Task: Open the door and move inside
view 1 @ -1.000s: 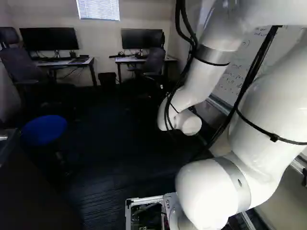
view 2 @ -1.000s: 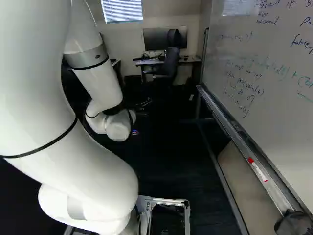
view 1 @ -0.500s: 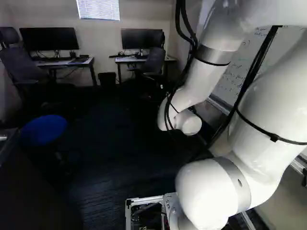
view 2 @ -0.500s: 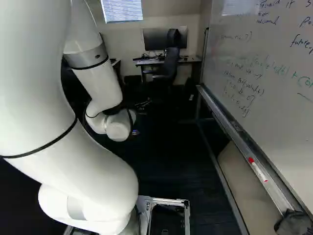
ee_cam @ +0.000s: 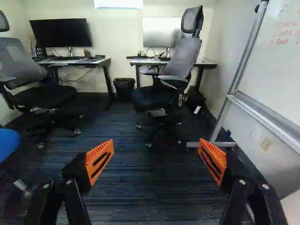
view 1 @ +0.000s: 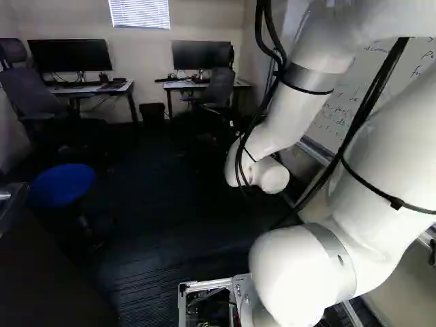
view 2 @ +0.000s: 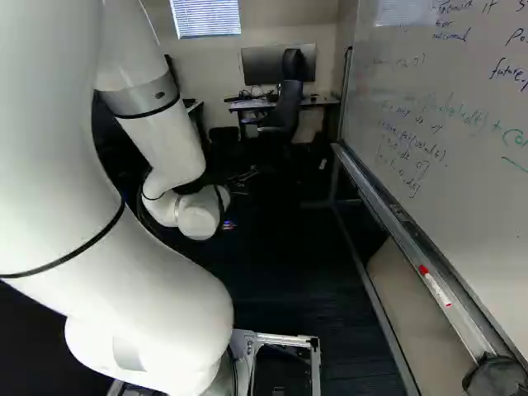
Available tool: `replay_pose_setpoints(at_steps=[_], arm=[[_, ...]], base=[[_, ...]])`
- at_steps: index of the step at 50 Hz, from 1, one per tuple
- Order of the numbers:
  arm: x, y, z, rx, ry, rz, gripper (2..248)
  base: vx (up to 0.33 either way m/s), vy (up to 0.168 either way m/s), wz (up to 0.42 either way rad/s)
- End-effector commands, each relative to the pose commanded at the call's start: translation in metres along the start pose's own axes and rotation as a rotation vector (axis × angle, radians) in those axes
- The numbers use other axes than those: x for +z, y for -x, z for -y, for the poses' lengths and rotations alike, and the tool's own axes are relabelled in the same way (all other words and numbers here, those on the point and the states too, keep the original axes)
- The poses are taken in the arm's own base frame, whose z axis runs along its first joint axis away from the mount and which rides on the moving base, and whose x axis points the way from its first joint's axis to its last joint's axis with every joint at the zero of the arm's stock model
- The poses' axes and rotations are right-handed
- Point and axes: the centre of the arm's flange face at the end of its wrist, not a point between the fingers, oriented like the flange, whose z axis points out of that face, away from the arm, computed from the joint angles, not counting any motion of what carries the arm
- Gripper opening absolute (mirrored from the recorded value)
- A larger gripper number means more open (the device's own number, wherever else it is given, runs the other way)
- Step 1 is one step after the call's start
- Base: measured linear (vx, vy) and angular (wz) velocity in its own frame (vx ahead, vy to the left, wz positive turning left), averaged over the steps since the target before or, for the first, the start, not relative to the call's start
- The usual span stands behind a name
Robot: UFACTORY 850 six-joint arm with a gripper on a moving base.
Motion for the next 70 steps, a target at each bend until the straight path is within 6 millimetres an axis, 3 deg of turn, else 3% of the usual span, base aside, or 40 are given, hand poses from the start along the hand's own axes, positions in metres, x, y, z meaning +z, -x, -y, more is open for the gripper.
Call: replay_pose_setpoints(at_steps=[40,70], arm=[[-0.039,0.008,-0.014,0.030,0.075,0.104,247],[-0.048,0.011,-0.016,0.038,0.090,0.126,247]], base=[[0.000,0.000,0.000],[0.000,0.000,0.000]])
